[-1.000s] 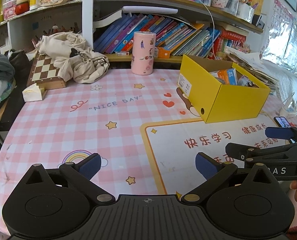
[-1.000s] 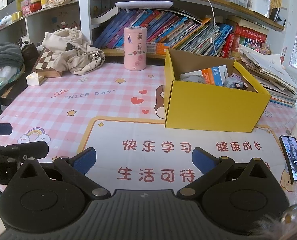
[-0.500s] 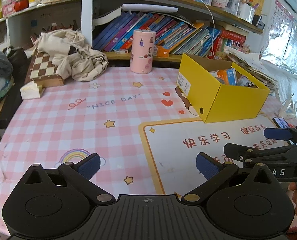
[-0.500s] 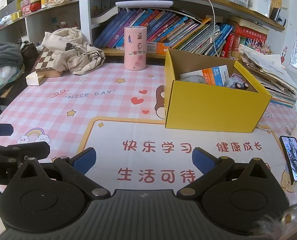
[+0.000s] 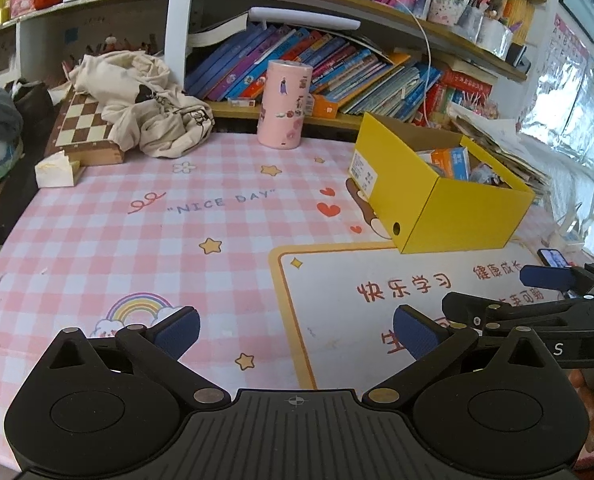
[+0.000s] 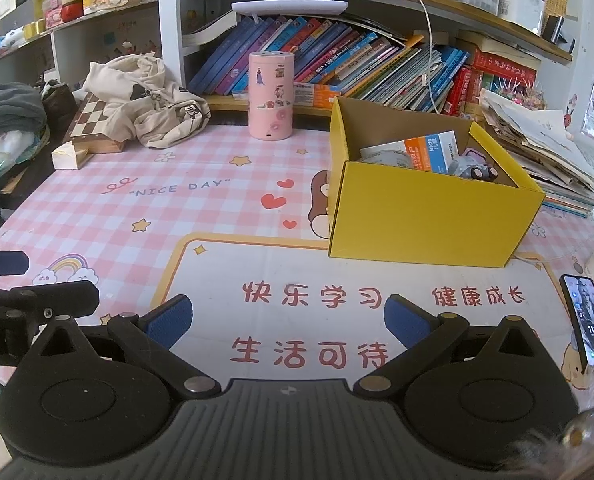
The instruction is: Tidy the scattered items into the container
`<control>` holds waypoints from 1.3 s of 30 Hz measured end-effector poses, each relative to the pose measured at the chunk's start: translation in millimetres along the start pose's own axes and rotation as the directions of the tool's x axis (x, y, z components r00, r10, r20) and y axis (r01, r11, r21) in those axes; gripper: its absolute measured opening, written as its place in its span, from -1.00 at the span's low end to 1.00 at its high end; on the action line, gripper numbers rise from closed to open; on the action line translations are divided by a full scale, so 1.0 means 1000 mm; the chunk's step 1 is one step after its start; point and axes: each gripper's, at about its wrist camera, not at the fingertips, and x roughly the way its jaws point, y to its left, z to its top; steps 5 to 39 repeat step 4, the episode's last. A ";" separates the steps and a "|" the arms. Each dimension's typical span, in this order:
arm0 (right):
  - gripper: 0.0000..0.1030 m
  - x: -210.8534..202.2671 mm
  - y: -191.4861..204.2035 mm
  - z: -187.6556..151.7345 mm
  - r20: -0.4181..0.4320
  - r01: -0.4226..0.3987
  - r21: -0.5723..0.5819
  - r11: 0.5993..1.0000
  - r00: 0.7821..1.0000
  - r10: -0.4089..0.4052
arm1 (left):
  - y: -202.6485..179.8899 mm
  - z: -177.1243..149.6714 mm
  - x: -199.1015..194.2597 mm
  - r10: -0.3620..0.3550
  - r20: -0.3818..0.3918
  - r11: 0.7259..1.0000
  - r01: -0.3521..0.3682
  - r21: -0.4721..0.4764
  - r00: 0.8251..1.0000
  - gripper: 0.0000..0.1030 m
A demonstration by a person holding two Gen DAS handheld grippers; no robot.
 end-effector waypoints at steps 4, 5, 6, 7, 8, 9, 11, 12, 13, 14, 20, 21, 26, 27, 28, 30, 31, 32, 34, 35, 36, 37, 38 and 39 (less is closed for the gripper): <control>1.00 0.006 -0.005 0.001 -0.021 -0.012 -0.003 1.000 1.000 0.012 | -0.006 0.002 0.004 -0.007 -0.006 1.000 0.007 0.008 1.000 1.00; 1.00 0.006 -0.005 0.001 -0.021 -0.012 -0.003 1.000 1.000 0.012 | -0.006 0.002 0.004 -0.007 -0.006 1.000 0.007 0.008 1.000 1.00; 1.00 0.006 -0.005 0.001 -0.021 -0.012 -0.003 1.000 1.000 0.012 | -0.006 0.002 0.004 -0.007 -0.006 1.000 0.007 0.008 1.000 1.00; 1.00 0.006 -0.005 0.001 -0.021 -0.012 -0.003 1.000 1.000 0.012 | -0.006 0.002 0.004 -0.007 -0.006 1.000 0.007 0.008 1.000 1.00; 1.00 0.006 -0.005 0.001 -0.021 -0.012 -0.003 1.000 1.000 0.012 | -0.006 0.002 0.004 -0.007 -0.006 1.000 0.007 0.008 1.000 1.00; 1.00 0.006 -0.005 0.001 -0.021 -0.012 -0.003 1.000 1.000 0.012 | -0.006 0.002 0.004 -0.007 -0.006 1.000 0.007 0.008 1.000 1.00; 1.00 0.006 -0.005 0.001 -0.021 -0.012 -0.003 1.000 1.000 0.012 | -0.006 0.002 0.004 -0.007 -0.006 1.000 0.007 0.008 1.000 1.00; 1.00 0.006 -0.005 0.001 -0.021 -0.012 -0.003 1.000 1.000 0.012 | -0.006 0.002 0.004 -0.007 -0.006 1.000 0.007 0.008 1.000 1.00; 1.00 0.006 -0.005 0.001 -0.021 -0.012 -0.003 1.000 1.000 0.012 | -0.006 0.002 0.004 -0.007 -0.006 1.000 0.007 0.008 1.000 1.00; 1.00 0.006 -0.005 0.001 -0.021 -0.012 -0.003 1.000 1.000 0.012 | -0.006 0.002 0.004 -0.007 -0.006 1.000 0.007 0.008 1.000 1.00; 1.00 0.006 -0.005 0.001 -0.021 -0.012 -0.003 1.000 1.000 0.012 | -0.006 0.002 0.004 -0.007 -0.006 1.000 0.007 0.008 1.000 1.00; 1.00 0.006 -0.005 0.001 -0.021 -0.012 -0.003 1.000 1.000 0.012 | -0.006 0.002 0.004 -0.007 -0.006 1.000 0.007 0.008 1.000 1.00; 1.00 0.006 -0.005 0.001 -0.021 -0.012 -0.003 1.000 1.000 0.012 | -0.006 0.002 0.004 -0.007 -0.006 1.000 0.007 0.008 1.000 1.00; 1.00 0.006 -0.005 0.001 -0.021 -0.012 -0.003 1.000 1.000 0.012 | -0.006 0.002 0.004 -0.007 -0.006 1.000 0.007 0.008 1.000 1.00; 1.00 0.006 -0.005 0.001 -0.021 -0.012 -0.003 1.000 1.000 0.012 | -0.006 0.002 0.004 -0.007 -0.006 1.000 0.007 0.008 1.000 1.00; 1.00 0.006 -0.005 0.001 -0.021 -0.012 -0.003 1.000 1.000 0.012 | -0.006 0.002 0.004 -0.007 -0.006 1.000 0.007 0.008 1.000 1.00; 1.00 0.006 -0.005 0.001 -0.021 -0.012 -0.003 1.000 1.000 0.012 | -0.006 0.002 0.004 -0.007 -0.006 1.000 0.007 0.008 1.000 1.00; 1.00 0.006 -0.005 0.001 -0.021 -0.012 -0.003 1.000 1.000 0.012 | -0.006 0.002 0.004 -0.007 -0.006 1.000 0.007 0.008 1.000 1.00; 1.00 0.006 -0.005 0.001 -0.021 -0.012 -0.003 1.000 1.000 0.012 | -0.006 0.002 0.004 -0.007 -0.006 1.000 0.007 0.008 1.000 1.00; 1.00 0.006 -0.005 0.001 -0.021 -0.012 -0.003 1.000 1.000 0.012 | -0.006 0.002 0.004 -0.007 -0.006 1.000 0.007 0.008 1.000 1.00; 1.00 0.006 -0.005 0.001 -0.021 -0.012 -0.003 1.000 1.000 0.012 | -0.006 0.002 0.004 -0.007 -0.006 1.000 0.007 0.008 1.000 1.00; 1.00 0.006 -0.005 0.001 -0.021 -0.012 -0.003 1.000 1.000 0.012 | -0.006 0.002 0.004 -0.007 -0.006 1.000 0.007 0.008 1.000 1.00; 1.00 0.006 -0.005 0.001 -0.021 -0.012 -0.003 1.000 1.000 0.012 | -0.006 0.002 0.004 -0.007 -0.006 1.000 0.007 0.008 1.000 1.00; 1.00 0.006 -0.005 0.001 -0.021 -0.012 -0.003 1.000 1.000 0.012 | -0.006 0.002 0.004 -0.007 -0.006 1.000 0.007 0.008 1.000 1.00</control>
